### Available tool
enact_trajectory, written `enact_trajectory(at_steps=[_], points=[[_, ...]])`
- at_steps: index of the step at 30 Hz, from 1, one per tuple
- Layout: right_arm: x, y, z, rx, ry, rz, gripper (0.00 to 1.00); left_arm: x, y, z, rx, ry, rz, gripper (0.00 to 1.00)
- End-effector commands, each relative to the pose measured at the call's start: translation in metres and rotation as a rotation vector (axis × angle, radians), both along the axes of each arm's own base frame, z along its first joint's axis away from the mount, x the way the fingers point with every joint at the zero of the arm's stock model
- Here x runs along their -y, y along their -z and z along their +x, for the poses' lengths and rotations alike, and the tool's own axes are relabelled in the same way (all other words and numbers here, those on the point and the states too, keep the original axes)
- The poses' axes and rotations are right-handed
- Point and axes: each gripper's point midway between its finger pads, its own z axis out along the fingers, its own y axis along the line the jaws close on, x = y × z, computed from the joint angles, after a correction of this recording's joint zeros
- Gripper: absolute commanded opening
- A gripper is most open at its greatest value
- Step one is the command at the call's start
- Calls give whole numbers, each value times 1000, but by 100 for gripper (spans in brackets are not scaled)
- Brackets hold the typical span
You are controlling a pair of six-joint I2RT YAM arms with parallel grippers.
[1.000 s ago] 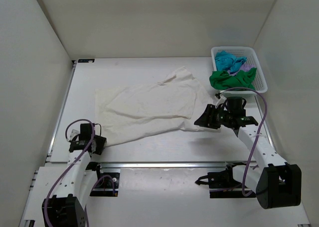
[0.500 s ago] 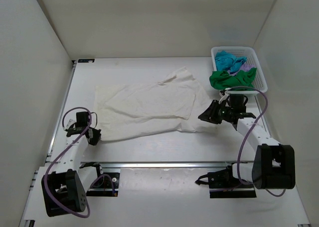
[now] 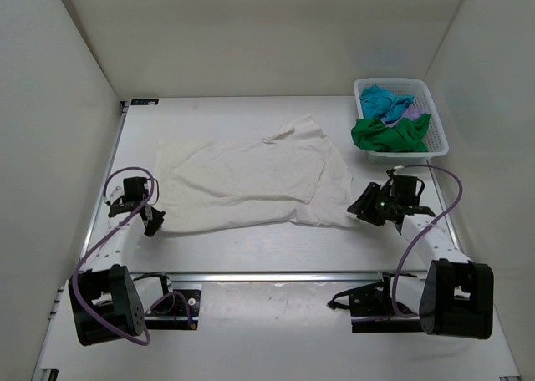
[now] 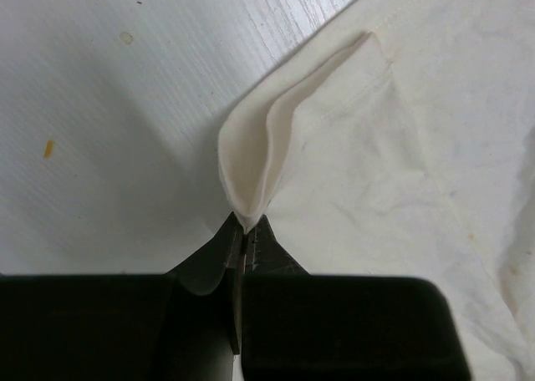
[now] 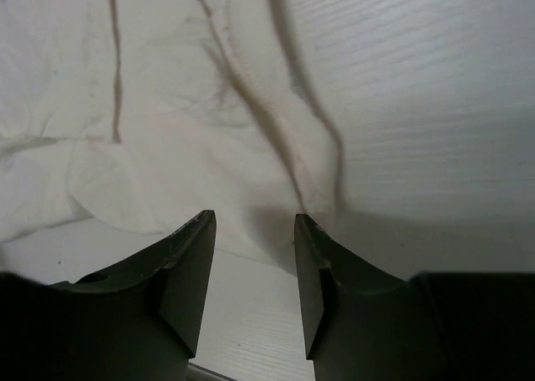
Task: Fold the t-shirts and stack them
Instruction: Fold the flattened tshirt in 1/3 of the way
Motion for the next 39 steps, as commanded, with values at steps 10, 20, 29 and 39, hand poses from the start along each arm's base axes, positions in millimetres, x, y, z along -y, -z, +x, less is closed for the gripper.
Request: enact_trajectory(at_steps=[10, 20, 29, 39], points=[[13, 26, -27, -135, 14, -48, 42, 2, -4, 19, 30, 58, 21, 1], [23, 28, -18, -128, 92, 49, 12, -7, -3, 14, -16, 103, 97, 0], [57, 28, -17, -134, 218, 61, 5, -15, -1, 7, -68, 149, 167, 1], [50, 0, -13, -96, 136, 10, 41, -3, -42, 23, -1, 239, 250, 97]])
